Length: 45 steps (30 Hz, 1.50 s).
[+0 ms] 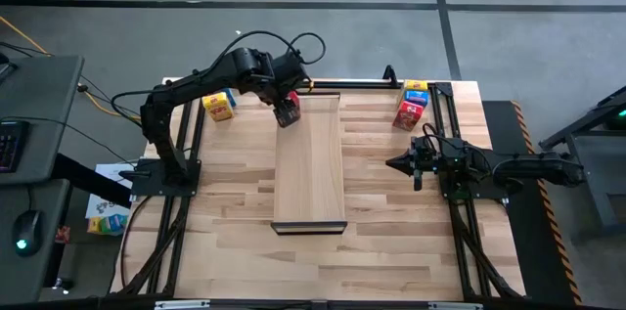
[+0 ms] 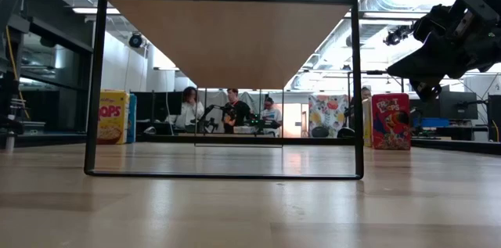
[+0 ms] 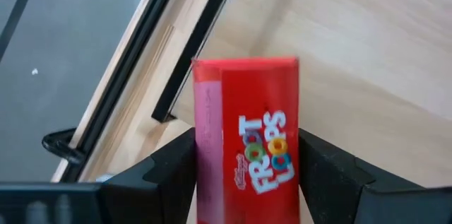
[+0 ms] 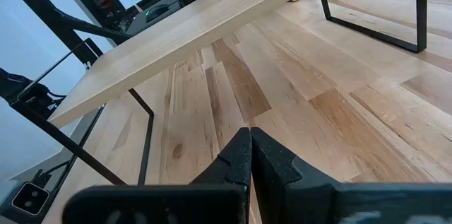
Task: Stack cereal on shelf
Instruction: Put the left red cereal box on the shelf
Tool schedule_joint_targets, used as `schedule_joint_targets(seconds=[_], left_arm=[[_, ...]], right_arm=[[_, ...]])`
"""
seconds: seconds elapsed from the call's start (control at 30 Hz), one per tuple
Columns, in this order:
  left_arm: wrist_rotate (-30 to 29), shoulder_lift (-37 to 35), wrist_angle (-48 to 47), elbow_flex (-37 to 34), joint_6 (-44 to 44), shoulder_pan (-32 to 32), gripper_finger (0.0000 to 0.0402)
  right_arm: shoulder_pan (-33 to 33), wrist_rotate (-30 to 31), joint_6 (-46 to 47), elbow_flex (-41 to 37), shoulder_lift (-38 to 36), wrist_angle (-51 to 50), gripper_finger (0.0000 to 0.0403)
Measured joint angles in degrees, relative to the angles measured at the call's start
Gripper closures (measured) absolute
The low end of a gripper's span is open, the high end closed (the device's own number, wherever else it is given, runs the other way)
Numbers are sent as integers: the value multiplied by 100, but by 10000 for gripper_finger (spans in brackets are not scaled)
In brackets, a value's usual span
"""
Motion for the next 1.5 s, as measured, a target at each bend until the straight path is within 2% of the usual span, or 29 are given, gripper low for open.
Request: schedule_joint_targets(seconds=[0.6, 0.73, 0.87, 0.93, 0.97, 1.07, 1.2, 1.4, 1.5], left_arm=[[-119, -136, -90, 937, 345, 24, 197], [-501, -260, -5, 707, 437, -53, 240], [-1246, -526, 131, 244, 481, -215, 332], [-1613, -745, 295, -81, 338, -229, 380], [-1735, -882, 418, -300, 245, -199, 390], [-1717, -1392, 830, -1103, 81, -79, 390], [-1656, -2271, 1614, -2554, -65, 12, 399], [-1153, -3679, 3856, -4872, -70, 142, 401], [-1048, -4068, 5037, -5959, -50, 232, 401]], right_arm=[[0, -2, 0, 2, 2, 2, 402], [2, -2, 0, 1, 2, 2, 402], [1, -2, 0, 2, 1, 1, 402], [0, 0, 0, 2, 2, 0, 402], [0, 0, 0, 0, 0, 0, 402], [1, -1, 0, 1, 0, 1, 402], [2, 0, 0, 2, 2, 0, 402], [2, -1, 0, 2, 2, 2, 402], [2, -2, 0, 2, 2, 2, 402]])
